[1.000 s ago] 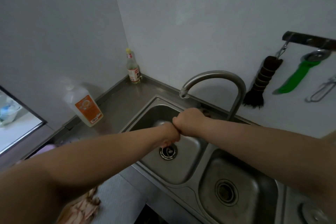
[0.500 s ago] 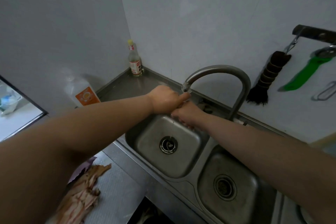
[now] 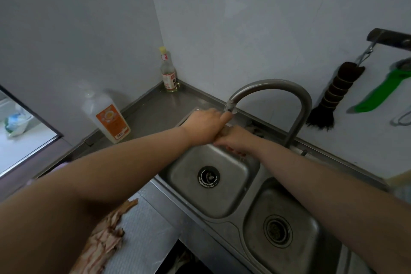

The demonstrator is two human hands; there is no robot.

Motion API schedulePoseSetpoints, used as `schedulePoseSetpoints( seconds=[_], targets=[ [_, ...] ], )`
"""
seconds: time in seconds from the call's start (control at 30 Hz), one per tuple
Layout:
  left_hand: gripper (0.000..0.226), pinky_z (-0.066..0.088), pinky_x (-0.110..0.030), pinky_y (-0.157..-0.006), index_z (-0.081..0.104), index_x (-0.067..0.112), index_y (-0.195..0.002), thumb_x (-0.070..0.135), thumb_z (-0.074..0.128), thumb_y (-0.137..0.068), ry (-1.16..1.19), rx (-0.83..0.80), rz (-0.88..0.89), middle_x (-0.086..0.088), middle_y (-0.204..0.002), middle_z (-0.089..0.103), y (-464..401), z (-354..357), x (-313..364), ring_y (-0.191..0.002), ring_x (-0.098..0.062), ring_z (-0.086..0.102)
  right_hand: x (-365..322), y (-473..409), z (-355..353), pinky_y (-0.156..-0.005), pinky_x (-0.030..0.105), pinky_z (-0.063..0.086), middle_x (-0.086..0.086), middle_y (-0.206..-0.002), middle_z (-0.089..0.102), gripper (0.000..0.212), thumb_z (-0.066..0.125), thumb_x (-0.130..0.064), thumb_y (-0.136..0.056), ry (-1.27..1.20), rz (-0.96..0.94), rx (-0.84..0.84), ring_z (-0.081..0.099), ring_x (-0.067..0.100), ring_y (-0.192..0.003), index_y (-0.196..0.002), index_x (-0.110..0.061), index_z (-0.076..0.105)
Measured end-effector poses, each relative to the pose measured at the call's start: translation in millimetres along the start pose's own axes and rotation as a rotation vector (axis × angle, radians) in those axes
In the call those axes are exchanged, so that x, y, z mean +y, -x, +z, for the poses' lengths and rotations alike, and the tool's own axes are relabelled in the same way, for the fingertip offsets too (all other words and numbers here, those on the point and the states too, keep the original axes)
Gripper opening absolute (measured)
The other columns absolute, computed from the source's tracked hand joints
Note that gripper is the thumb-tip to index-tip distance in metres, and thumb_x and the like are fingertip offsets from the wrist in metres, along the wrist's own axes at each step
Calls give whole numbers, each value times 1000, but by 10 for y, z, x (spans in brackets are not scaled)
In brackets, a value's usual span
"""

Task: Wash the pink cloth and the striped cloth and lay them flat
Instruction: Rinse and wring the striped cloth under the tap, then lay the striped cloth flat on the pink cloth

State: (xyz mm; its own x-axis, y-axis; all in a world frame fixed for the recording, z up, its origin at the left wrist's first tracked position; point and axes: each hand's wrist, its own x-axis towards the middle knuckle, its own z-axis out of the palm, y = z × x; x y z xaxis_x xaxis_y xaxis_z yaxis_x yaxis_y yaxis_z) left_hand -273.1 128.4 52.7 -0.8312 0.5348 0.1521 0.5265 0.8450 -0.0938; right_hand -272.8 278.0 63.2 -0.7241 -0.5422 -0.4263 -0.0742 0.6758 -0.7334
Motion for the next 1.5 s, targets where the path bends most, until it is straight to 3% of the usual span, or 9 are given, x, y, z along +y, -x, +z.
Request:
schedulePoseSetpoints(
  seconds=[0.17, 0.33, 0.53, 0.67, 0.83, 1.0, 1.13, 1.4, 1.5],
  targets=[
    [43, 43, -29, -85, 54, 12, -113, 35, 71, -81, 373, -89, -303, -6, -115, 52, 247, 173, -7, -103, -22, 52, 143, 56, -130, -56, 16, 43, -7, -85, 54, 32, 63, -25, -91, -155, -70, 87, 54, 6, -73, -119, -17, 51],
    [44, 56, -31, -83, 50, 17, -112, 32, 76, -79, 890, -259, -524, 2, -106, 61, 441, 27, 40, -95, -16, 63, 289, 57, -146, -65, 11, 44, -13, -84, 60, 10, 59, -17, -93, -92, -192, 255, 58, 1, -82, -98, -21, 67],
    [24, 58, -27, -81, 60, 8, -113, 24, 57, -95, 1301, -55, -750, -10, -104, 68, 595, -117, 249, -94, -21, 67, 244, 126, -63, -68, 15, 46, -14, -87, 58, 10, 56, -25, -94, -115, -270, 281, 56, 1, -85, -100, -19, 62],
    [15, 57, -20, -63, 65, 2, -99, 11, 54, -95, 1523, 105, -886, -7, -84, 68, 651, -270, 372, -70, -11, 68, 151, 192, 45, -63, 13, 53, -8, -88, 63, 10, 65, -18, -89, -240, -317, 239, 61, 2, -82, -98, -16, 63],
    [10, 52, -13, -63, 67, 12, -97, 10, 58, -92, 1392, 233, -899, -1, -87, 70, 867, -358, 377, -72, -3, 68, -71, 244, 163, -69, 25, 55, -2, -86, 63, 14, 59, -10, -87, -241, -337, 246, 62, 12, -82, -85, -24, 57],
    [10, 52, -23, -74, 65, 18, -89, 10, 59, -92, 1311, 284, -840, -2, -88, 69, 1130, -429, 210, -80, -11, 67, -331, 224, 292, -74, 31, 54, 1, -94, 63, 28, 67, -12, -82, -26, -338, -12, 63, 16, -87, -105, -17, 52],
    [7, 51, -27, -76, 64, 20, -86, 17, 62, -92, 1255, 320, -822, 2, -83, 67, 1409, -536, 19, -78, -10, 63, -547, 151, 457, -72, 28, 50, -2, -81, 67, 18, 58, -31, -93, -126, -303, -5, 63, 5, -74, -80, -20, 65],
    [15, 48, -28, -75, 61, 23, -84, 36, 66, -88, 1027, -18, -892, 3, -82, 62, 2507, -742, -458, -76, -11, 59, -1297, 13, 1013, -63, 11, 44, -6, -82, 63, 9, 57, -18, -91, 51, -480, -2, 56, 1, -74, -86, -20, 64],
    [21, 41, -19, -56, 67, 19, -87, 37, 58, -93, 939, -147, -963, 6, -72, 59, 3000, -772, -593, -59, -2, 54, -1562, -63, 1317, -64, 21, 45, -5, -80, 62, 6, 65, -22, -85, 165, -491, -95, 55, 6, -72, -81, -25, 60]
  ],
)
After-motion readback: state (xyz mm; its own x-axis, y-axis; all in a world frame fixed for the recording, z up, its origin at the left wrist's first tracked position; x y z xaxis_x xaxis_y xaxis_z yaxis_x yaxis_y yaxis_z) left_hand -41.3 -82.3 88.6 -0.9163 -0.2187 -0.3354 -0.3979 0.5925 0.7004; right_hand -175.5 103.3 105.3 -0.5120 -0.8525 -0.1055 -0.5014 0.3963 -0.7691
